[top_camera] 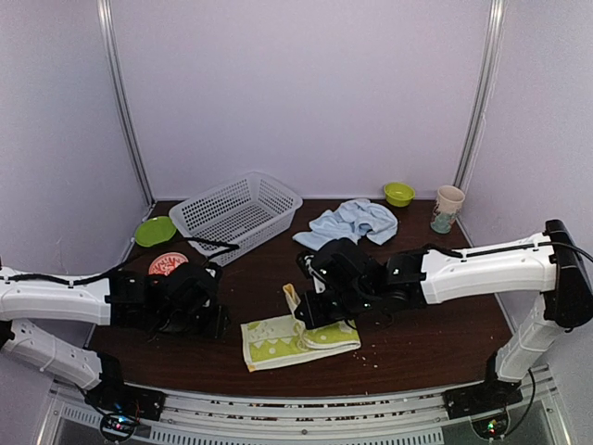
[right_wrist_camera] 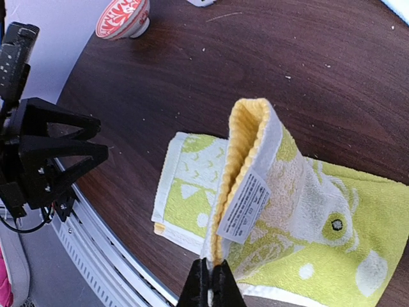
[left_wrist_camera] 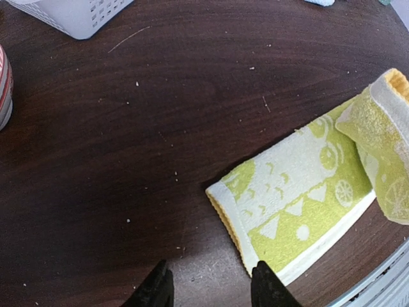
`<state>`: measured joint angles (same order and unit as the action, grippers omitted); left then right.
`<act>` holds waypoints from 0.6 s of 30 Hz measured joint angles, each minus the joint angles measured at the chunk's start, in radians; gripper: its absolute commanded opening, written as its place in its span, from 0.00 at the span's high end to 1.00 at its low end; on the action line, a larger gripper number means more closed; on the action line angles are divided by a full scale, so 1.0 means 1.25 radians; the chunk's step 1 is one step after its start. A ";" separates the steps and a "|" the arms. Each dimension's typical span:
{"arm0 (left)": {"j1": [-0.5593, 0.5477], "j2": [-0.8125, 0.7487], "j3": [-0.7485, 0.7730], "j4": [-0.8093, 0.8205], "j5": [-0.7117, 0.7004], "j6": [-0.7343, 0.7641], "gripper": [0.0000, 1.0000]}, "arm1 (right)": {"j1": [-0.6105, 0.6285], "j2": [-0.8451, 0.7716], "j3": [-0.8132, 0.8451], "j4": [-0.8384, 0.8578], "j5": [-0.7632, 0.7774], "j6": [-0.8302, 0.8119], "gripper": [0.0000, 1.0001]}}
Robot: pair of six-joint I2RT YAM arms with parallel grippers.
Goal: Roll the towels
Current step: Smooth out the towel at the center of the board.
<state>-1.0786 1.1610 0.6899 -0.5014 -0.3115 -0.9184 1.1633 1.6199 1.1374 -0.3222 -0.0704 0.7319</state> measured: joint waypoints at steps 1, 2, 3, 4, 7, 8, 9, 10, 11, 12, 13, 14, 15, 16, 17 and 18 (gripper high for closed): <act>0.000 -0.003 -0.002 0.000 0.000 -0.001 0.58 | 0.002 0.002 0.009 0.000 0.000 0.001 1.00; 0.000 -0.006 -0.005 0.000 0.000 -0.002 0.58 | 0.004 0.004 0.019 0.001 -0.001 0.001 1.00; 0.000 -0.008 -0.008 0.000 -0.001 -0.003 0.58 | 0.005 0.007 0.027 0.002 -0.001 0.001 1.00; 0.000 -0.010 -0.010 0.000 -0.001 -0.004 0.58 | 0.008 0.012 0.040 0.002 -0.001 0.001 1.00; 0.000 -0.010 -0.014 0.000 -0.002 -0.007 0.58 | 0.016 0.028 0.066 0.003 -0.003 0.001 1.00; 0.000 -0.011 -0.015 0.000 -0.002 -0.007 0.58 | 0.018 0.034 0.072 0.004 -0.004 0.001 1.00; 0.000 -0.011 -0.016 0.000 -0.002 -0.007 0.58 | 0.021 0.044 0.079 0.004 -0.004 0.001 1.00; 0.000 -0.012 -0.016 0.000 -0.002 -0.007 0.58 | 0.021 0.051 0.082 0.004 -0.004 0.001 1.00; 0.000 -0.013 -0.017 0.000 -0.002 -0.008 0.58 | 0.023 0.059 0.084 0.004 -0.005 0.001 1.00; 0.000 -0.013 -0.018 0.000 -0.002 -0.009 0.58 | 0.024 0.068 0.084 0.004 -0.006 0.001 1.00; 0.000 -0.013 -0.019 0.000 -0.002 -0.009 0.58 | 0.024 0.077 0.085 0.004 -0.006 0.001 1.00; 0.000 -0.013 -0.020 0.000 -0.002 -0.010 0.58 | 0.024 0.087 0.085 0.003 -0.007 0.001 1.00; 0.000 -0.013 -0.022 0.000 -0.002 -0.011 0.58 | 0.025 0.097 0.087 0.002 -0.008 0.001 1.00; 0.000 -0.013 -0.024 0.000 -0.002 -0.012 0.58 | 0.025 0.105 0.088 0.000 -0.009 0.001 1.00; 0.000 -0.013 -0.025 -0.001 -0.002 -0.013 0.58 | 0.025 0.114 0.090 -0.002 -0.010 0.001 1.00; 0.000 -0.013 -0.026 0.000 -0.002 -0.013 0.58 | 0.026 0.124 0.094 -0.005 -0.013 0.000 1.00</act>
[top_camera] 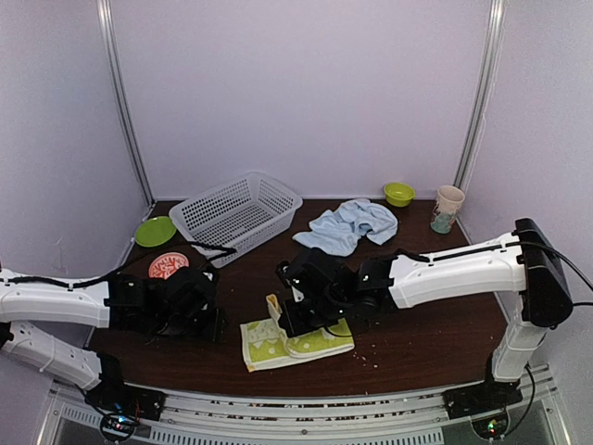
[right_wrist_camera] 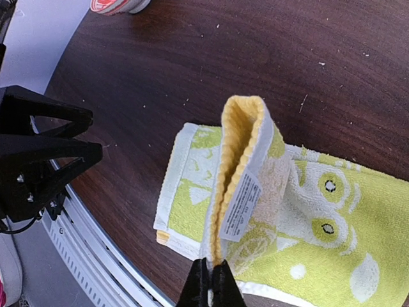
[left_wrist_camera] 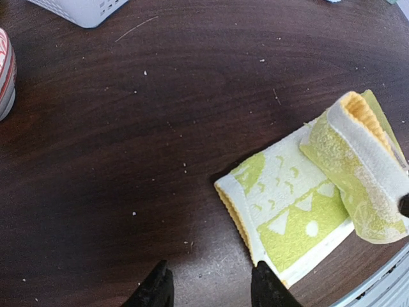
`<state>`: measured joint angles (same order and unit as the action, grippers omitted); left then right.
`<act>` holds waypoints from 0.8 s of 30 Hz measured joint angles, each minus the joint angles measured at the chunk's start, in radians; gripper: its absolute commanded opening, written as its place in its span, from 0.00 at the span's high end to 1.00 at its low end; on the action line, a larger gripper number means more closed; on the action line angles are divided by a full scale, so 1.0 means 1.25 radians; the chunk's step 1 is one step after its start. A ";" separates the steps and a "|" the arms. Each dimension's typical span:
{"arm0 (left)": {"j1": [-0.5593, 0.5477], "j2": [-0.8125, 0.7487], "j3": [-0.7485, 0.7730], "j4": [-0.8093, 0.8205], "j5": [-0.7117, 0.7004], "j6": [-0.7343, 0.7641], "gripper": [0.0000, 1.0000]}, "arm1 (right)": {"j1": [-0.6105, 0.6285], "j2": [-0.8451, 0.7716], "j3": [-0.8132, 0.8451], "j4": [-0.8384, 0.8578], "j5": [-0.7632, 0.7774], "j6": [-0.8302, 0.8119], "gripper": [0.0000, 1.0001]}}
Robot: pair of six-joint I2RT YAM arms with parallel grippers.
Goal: Roll the towels
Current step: Smooth out the towel at the center of the board.
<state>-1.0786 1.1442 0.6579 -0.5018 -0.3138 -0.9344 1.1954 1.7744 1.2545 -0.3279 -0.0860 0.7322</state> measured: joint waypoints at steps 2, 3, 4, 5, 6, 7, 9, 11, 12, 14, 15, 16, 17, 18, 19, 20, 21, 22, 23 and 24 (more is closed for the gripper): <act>0.000 0.000 0.000 0.000 0.000 -0.001 0.58 | 0.001 0.012 0.008 -0.004 -0.006 -0.001 1.00; 0.000 0.000 0.000 0.000 0.000 -0.001 0.58 | 0.001 0.019 0.016 -0.008 -0.011 -0.002 1.00; 0.000 0.000 0.000 0.000 0.000 -0.001 0.58 | 0.002 0.025 0.025 -0.011 -0.016 -0.003 0.95; 0.000 0.000 0.000 0.000 0.000 -0.002 0.58 | 0.003 0.032 0.034 -0.012 -0.024 -0.005 0.85; 0.000 0.000 0.000 0.000 0.000 -0.002 0.58 | 0.004 0.038 0.044 -0.013 -0.034 -0.010 0.74; 0.000 0.000 0.000 0.000 0.000 -0.003 0.58 | 0.006 0.045 0.052 -0.014 -0.044 -0.013 0.64; 0.000 0.000 0.000 0.000 0.000 -0.003 0.58 | 0.009 0.053 0.068 -0.015 -0.069 -0.024 0.51; 0.000 0.000 0.000 0.000 0.000 -0.005 0.58 | 0.015 0.053 0.077 -0.016 -0.089 -0.041 0.46; 0.000 0.000 0.000 -0.001 0.000 -0.006 0.58 | 0.017 0.052 0.080 -0.015 -0.095 -0.041 0.45; 0.000 0.000 0.000 -0.001 0.000 -0.008 0.58 | 0.018 0.047 0.081 -0.021 -0.099 -0.053 0.45; 0.000 -0.001 0.000 -0.003 0.000 -0.009 0.58 | 0.018 0.040 0.078 -0.026 -0.098 -0.058 0.46; 0.000 -0.003 0.000 -0.005 -0.001 -0.009 0.58 | 0.017 0.028 0.070 -0.030 -0.093 -0.061 0.47; 0.000 -0.006 0.000 -0.007 0.000 -0.009 0.58 | 0.014 0.006 0.052 -0.032 -0.086 -0.062 0.50; 0.000 -0.008 0.000 -0.009 0.000 -0.009 0.58 | 0.008 -0.017 0.031 -0.032 -0.077 -0.063 0.52; 0.000 -0.009 0.000 -0.010 0.000 -0.009 0.58 | 0.000 -0.049 0.003 -0.034 -0.067 -0.062 0.57; 0.000 -0.009 0.002 -0.012 0.002 -0.007 0.58 | -0.014 -0.085 -0.030 -0.034 -0.054 -0.060 0.60; 0.000 -0.007 0.003 -0.011 0.003 -0.005 0.57 | -0.032 -0.118 -0.061 -0.035 -0.044 -0.059 0.64; 0.000 -0.001 0.007 -0.012 0.009 0.000 0.58 | -0.053 -0.146 -0.091 -0.033 -0.034 -0.056 0.67; 0.000 0.012 0.018 -0.011 0.017 0.007 0.59 | -0.073 -0.166 -0.118 -0.032 -0.027 -0.053 0.69; 0.000 0.027 0.029 -0.009 0.024 0.015 0.59 | -0.088 -0.179 -0.140 -0.030 -0.021 -0.050 0.70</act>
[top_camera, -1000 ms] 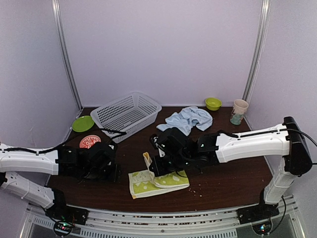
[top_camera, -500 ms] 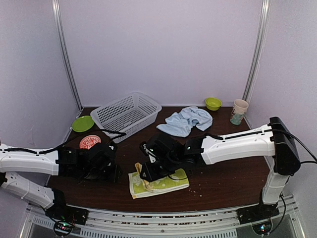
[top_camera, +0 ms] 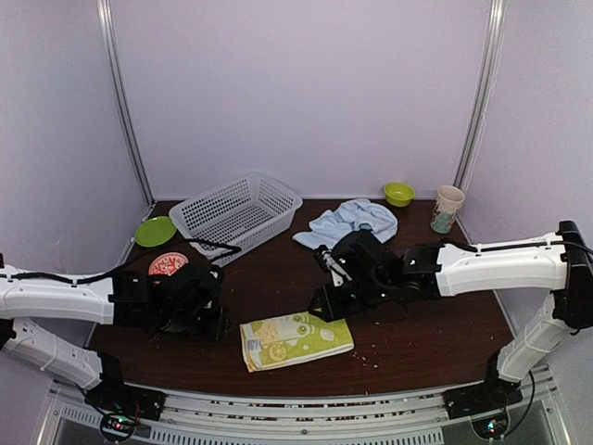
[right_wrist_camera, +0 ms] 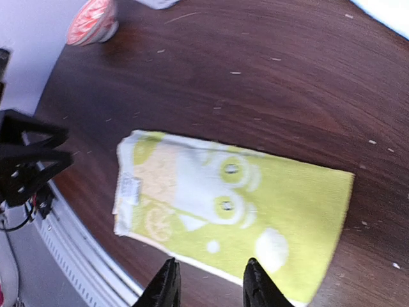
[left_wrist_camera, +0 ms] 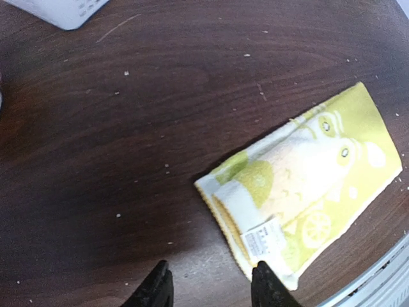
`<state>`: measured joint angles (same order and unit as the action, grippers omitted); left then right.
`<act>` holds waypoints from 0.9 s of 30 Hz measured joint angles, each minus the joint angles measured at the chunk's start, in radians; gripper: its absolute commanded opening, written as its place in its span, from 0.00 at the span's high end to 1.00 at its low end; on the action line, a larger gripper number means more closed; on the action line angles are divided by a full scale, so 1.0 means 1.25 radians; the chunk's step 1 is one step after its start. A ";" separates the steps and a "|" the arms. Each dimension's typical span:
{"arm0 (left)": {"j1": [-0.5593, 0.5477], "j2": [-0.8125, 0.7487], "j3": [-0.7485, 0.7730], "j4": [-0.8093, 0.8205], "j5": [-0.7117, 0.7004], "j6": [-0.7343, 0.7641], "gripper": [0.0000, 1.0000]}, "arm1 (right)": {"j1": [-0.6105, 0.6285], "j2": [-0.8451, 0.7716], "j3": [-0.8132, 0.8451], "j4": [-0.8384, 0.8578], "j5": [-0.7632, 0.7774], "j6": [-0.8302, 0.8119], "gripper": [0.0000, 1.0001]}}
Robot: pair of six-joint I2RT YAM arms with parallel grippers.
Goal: Roll the towels
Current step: Smooth out the towel at the center of the board.
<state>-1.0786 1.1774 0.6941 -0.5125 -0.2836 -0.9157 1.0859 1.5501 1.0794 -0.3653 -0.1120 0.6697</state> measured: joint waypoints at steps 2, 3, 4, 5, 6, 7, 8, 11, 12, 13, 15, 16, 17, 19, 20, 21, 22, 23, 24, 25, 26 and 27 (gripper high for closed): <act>0.000 0.056 0.049 0.009 0.031 0.024 0.61 | -0.034 -0.017 -0.050 0.003 0.011 0.008 0.72; 0.000 0.089 0.081 0.015 0.048 0.038 0.62 | -0.042 -0.018 -0.071 0.003 0.013 0.009 0.72; -0.001 0.115 0.108 0.021 0.061 0.050 0.63 | -0.044 -0.017 -0.088 0.002 0.013 0.012 0.72; -0.002 0.146 0.142 0.028 0.082 0.066 0.65 | -0.043 -0.016 -0.103 0.002 0.012 0.013 0.72; -0.004 0.178 0.173 0.041 0.104 0.082 0.66 | -0.041 -0.016 -0.113 0.003 0.013 0.015 0.71; -0.007 0.207 0.200 0.055 0.125 0.099 0.66 | -0.041 -0.016 -0.122 0.006 0.013 0.018 0.71; -0.009 0.227 0.216 0.066 0.142 0.112 0.67 | -0.040 -0.015 -0.131 0.010 0.014 0.022 0.72; -0.017 0.281 0.239 0.092 0.204 0.146 0.70 | -0.045 -0.005 -0.139 0.028 0.019 0.036 0.73; -0.019 0.295 0.239 0.093 0.221 0.154 0.71 | -0.050 0.001 -0.139 0.039 0.022 0.038 0.73; -0.020 0.309 0.239 0.092 0.237 0.161 0.73 | -0.054 0.006 -0.137 0.046 0.025 0.040 0.74; -0.021 0.333 0.236 0.093 0.265 0.173 0.76 | -0.062 0.027 -0.121 0.051 0.031 0.042 0.76; -0.021 0.342 0.232 0.093 0.278 0.180 0.77 | -0.065 0.044 -0.105 0.052 0.034 0.042 0.77; -0.021 0.347 0.228 0.095 0.286 0.183 0.78 | -0.068 0.063 -0.086 0.053 0.035 0.040 0.78; -0.021 0.355 0.214 0.099 0.305 0.187 0.81 | -0.074 0.099 -0.053 0.055 0.038 0.039 0.81; -0.021 0.357 0.208 0.101 0.311 0.187 0.83 | -0.079 0.117 -0.038 0.056 0.039 0.039 0.82; -0.021 0.360 0.196 0.107 0.318 0.187 0.87 | -0.083 0.135 -0.027 0.057 0.039 0.039 0.84; -0.021 0.362 0.183 0.114 0.324 0.185 0.90 | -0.086 0.150 -0.018 0.057 0.039 0.040 0.85; -0.021 0.365 0.171 0.120 0.330 0.182 0.93 | -0.090 0.163 -0.015 0.057 0.039 0.042 0.86; -0.021 0.369 0.156 0.125 0.338 0.181 0.95 | -0.096 0.177 -0.014 0.058 0.039 0.047 0.86; -0.022 0.373 0.142 0.128 0.342 0.178 0.97 | -0.102 0.190 -0.014 0.056 0.039 0.052 0.87; -0.022 0.378 0.128 0.133 0.348 0.175 1.00 | -0.110 0.202 -0.014 0.054 0.038 0.058 0.87; -0.023 0.379 0.117 0.147 0.351 0.172 1.00 | -0.118 0.214 -0.014 0.054 0.036 0.063 0.87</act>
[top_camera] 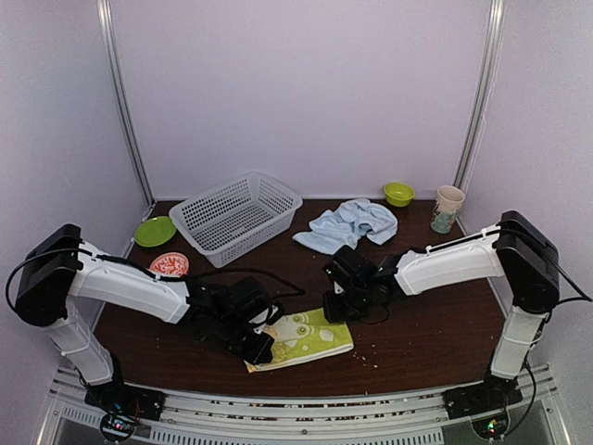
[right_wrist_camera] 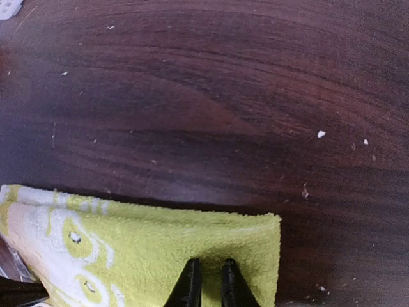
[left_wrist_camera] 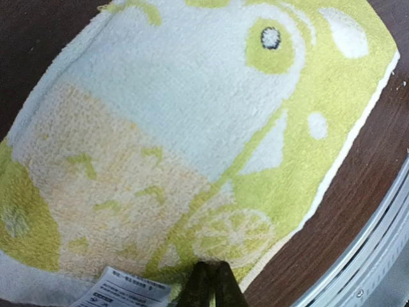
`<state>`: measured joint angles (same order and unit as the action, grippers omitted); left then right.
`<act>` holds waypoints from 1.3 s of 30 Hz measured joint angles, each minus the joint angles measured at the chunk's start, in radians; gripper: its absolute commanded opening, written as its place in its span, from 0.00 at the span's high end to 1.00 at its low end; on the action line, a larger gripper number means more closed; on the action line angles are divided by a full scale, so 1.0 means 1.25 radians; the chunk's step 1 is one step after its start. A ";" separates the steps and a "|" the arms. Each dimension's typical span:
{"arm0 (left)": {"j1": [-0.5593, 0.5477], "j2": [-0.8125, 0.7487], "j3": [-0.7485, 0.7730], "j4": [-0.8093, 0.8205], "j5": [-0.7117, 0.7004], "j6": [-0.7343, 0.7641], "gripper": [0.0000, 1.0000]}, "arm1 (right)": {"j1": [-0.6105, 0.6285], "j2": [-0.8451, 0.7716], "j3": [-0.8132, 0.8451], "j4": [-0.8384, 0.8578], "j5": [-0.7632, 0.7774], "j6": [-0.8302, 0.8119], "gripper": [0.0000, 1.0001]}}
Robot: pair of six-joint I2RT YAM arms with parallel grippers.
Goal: Roll the towels
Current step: Smooth out the towel at the center of the board.
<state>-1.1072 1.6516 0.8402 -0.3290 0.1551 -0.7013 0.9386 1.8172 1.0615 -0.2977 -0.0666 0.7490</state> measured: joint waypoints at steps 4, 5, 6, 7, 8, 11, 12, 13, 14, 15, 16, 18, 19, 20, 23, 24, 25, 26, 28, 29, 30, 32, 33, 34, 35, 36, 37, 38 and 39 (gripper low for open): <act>-0.002 -0.003 -0.020 0.040 0.013 -0.013 1.00 | -0.026 0.020 0.006 0.005 -0.019 0.022 0.88; -0.003 -0.003 -0.025 0.051 0.016 -0.015 1.00 | -0.031 0.023 0.007 0.009 -0.025 0.029 0.88; -0.006 -0.005 -0.031 0.062 0.017 -0.017 1.00 | -0.035 0.025 0.008 0.015 -0.030 0.035 0.88; -0.009 -0.006 -0.038 0.076 0.018 -0.019 1.00 | -0.041 0.027 0.007 0.022 -0.037 0.046 0.87; -0.012 -0.008 -0.043 0.082 0.019 -0.021 1.00 | -0.046 0.027 0.007 0.028 -0.042 0.055 0.86; -0.021 -0.016 -0.064 0.111 0.020 -0.025 1.00 | -0.062 0.028 -0.005 0.059 -0.062 0.082 0.79; -0.023 -0.019 -0.070 0.121 0.020 -0.027 1.00 | -0.067 0.028 -0.007 0.070 -0.070 0.092 0.76; -0.025 -0.022 -0.077 0.130 0.020 -0.028 1.00 | -0.071 0.028 -0.009 0.079 -0.078 0.099 0.72; -0.026 -0.024 -0.083 0.137 0.020 -0.030 1.00 | -0.075 0.028 -0.011 0.087 -0.083 0.107 0.69; -0.027 -0.027 -0.087 0.143 0.020 -0.031 1.00 | -0.078 0.028 -0.011 0.093 -0.090 0.112 0.65; -0.027 -0.029 -0.089 0.145 0.020 -0.032 1.00 | -0.079 0.028 -0.011 0.097 -0.093 0.116 0.61; -0.027 -0.031 -0.090 0.143 0.019 -0.032 0.95 | -0.080 0.024 -0.013 0.108 -0.098 0.115 0.54; -0.027 -0.031 -0.088 0.140 0.018 -0.031 0.90 | -0.080 0.017 -0.018 0.109 -0.099 0.115 0.51; -0.028 -0.031 -0.083 0.131 0.017 -0.029 0.83 | -0.080 0.007 -0.024 0.105 -0.098 0.112 0.49; -0.035 -0.033 -0.051 0.074 0.013 -0.016 0.66 | -0.082 -0.036 -0.043 0.076 -0.096 0.101 0.45; -0.038 -0.033 -0.038 0.048 0.010 -0.010 0.61 | -0.084 -0.056 -0.048 0.062 -0.096 0.094 0.44; -0.040 -0.033 -0.024 0.021 0.007 -0.005 0.57 | -0.085 -0.080 -0.054 0.051 -0.096 0.088 0.43; -0.042 -0.033 -0.013 -0.001 0.004 0.002 0.53 | -0.085 -0.101 -0.059 0.045 -0.096 0.083 0.43; -0.043 -0.034 0.017 -0.056 -0.007 0.008 0.52 | -0.085 -0.161 -0.079 0.035 -0.096 0.068 0.44; -0.042 -0.036 0.031 -0.078 -0.015 0.013 0.52 | -0.085 -0.185 -0.090 0.035 -0.096 0.061 0.46; -0.042 -0.041 0.045 -0.100 -0.025 0.016 0.52 | -0.084 -0.216 -0.107 0.037 -0.096 0.052 0.47; -0.039 -0.055 0.075 -0.136 -0.049 0.017 0.53 | -0.074 -0.269 -0.142 0.030 -0.095 0.031 0.50; -0.035 -0.063 0.088 -0.145 -0.057 0.016 0.55 | -0.067 -0.285 -0.155 0.028 -0.091 0.019 0.52; -0.029 -0.070 0.098 -0.150 -0.065 0.015 0.57 | -0.054 -0.293 -0.164 0.026 -0.089 0.012 0.54; -0.017 -0.078 0.107 -0.152 -0.074 0.013 0.59 | -0.038 -0.293 -0.171 0.025 -0.088 0.004 0.56; -0.007 -0.080 0.111 -0.152 -0.080 0.010 0.61 | -0.022 -0.290 -0.175 0.025 -0.088 0.002 0.59; 0.009 -0.081 0.114 -0.152 -0.088 0.006 0.63 | 0.002 -0.281 -0.179 0.026 -0.088 0.000 0.60; 0.019 -0.081 0.115 -0.152 -0.092 0.003 0.65 | 0.016 -0.273 -0.180 0.026 -0.088 -0.005 0.61; 0.032 -0.078 0.116 -0.152 -0.098 -0.001 0.66 | 0.033 -0.261 -0.180 0.030 -0.088 -0.005 0.62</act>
<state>-1.0668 1.5543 0.9855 -0.5194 0.0326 -0.7021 0.9794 1.4910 0.8368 -0.2600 -0.1761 0.7422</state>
